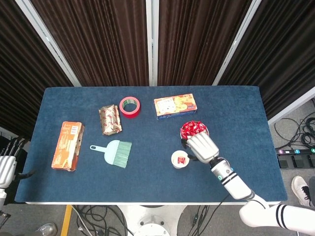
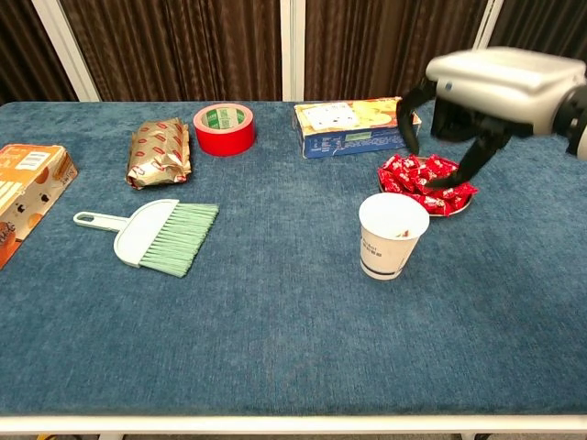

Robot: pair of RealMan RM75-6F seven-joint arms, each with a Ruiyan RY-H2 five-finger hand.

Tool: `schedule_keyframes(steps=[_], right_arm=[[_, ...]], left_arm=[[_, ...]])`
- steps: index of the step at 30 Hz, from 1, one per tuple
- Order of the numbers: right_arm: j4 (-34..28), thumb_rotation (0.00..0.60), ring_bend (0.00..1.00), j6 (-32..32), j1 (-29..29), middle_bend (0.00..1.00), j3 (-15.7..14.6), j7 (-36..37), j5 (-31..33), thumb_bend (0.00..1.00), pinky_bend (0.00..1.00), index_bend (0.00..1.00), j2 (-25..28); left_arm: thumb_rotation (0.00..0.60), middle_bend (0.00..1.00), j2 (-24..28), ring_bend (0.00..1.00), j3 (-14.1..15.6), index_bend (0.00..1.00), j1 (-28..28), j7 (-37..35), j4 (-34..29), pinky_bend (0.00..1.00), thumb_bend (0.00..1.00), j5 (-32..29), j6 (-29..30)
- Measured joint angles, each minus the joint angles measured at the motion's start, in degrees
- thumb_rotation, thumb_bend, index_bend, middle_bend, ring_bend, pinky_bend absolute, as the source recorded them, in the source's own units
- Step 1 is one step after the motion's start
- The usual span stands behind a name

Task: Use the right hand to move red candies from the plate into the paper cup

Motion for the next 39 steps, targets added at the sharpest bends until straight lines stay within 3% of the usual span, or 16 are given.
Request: schedule_keyframes(steps=[5, 16, 39], right_arm=[[4.5, 0.6, 1.0, -1.7, 0.5, 1.0, 1.0, -2.4, 4.3, 0.14, 0.91, 0.55, -0.1], [17.1, 0.6, 1.0, -9.6, 2.1, 1.0, -1.3, -6.5, 10.8, 0.2, 0.91, 0.48, -2.5], [25.6, 0.6, 1.0, -13.0, 3.5, 1.0, -2.6, 0.5, 7.0, 0.28, 0.91, 0.37, -7.6]], left_arm=[[0.6, 0.14, -0.4, 0.05, 0.0, 0.14, 0.0, -0.3, 0.6, 0.19, 0.09, -0.1, -0.3], [0.599, 0.14, -1.5, 0.05, 0.2, 0.14, -0.1, -1.3, 2.6, 0.19, 0.09, 0.1, -0.6], [0.6, 0.14, -2.3, 0.05, 0.1, 0.14, 0.0, -2.8, 5.0, 0.19, 0.09, 0.0, -0.5]])
